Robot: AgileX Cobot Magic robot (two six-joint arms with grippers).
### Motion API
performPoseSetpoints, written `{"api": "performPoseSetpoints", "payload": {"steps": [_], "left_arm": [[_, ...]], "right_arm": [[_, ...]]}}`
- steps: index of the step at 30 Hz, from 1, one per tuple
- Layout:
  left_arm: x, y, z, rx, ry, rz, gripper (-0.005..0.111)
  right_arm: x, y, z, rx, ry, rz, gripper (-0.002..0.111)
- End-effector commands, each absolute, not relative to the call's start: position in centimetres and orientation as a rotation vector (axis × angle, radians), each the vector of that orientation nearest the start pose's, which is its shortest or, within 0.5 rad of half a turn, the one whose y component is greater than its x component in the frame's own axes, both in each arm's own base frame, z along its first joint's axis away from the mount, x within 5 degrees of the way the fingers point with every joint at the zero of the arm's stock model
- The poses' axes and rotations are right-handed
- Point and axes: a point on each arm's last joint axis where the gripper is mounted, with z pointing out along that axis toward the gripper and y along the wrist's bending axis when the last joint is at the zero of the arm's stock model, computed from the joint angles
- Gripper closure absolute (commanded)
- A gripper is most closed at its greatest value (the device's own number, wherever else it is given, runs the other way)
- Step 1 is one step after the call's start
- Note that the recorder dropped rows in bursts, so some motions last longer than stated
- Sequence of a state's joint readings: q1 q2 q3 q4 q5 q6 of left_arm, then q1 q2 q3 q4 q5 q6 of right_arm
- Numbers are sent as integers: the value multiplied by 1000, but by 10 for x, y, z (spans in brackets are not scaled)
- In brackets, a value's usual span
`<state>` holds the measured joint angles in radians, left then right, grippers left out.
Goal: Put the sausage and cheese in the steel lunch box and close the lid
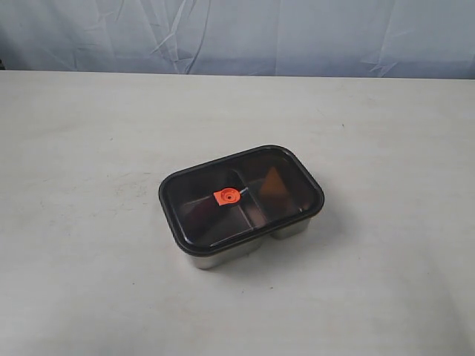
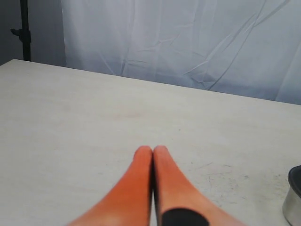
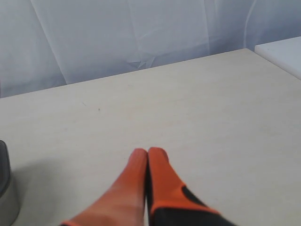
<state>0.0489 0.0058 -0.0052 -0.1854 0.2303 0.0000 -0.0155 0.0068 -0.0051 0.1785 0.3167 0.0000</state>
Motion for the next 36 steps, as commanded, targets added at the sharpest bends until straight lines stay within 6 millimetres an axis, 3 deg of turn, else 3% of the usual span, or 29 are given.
{"api": "performPoseSetpoints", "payload": {"steps": [1,36], "left_arm": [[56,-1,194,-162,1691,-126,107],[56,0,194,-149,1695,-108,107]], "right_arm": [[54,4,186,132,1784,155,109],[54,4,186,132,1784,155,109]]}}
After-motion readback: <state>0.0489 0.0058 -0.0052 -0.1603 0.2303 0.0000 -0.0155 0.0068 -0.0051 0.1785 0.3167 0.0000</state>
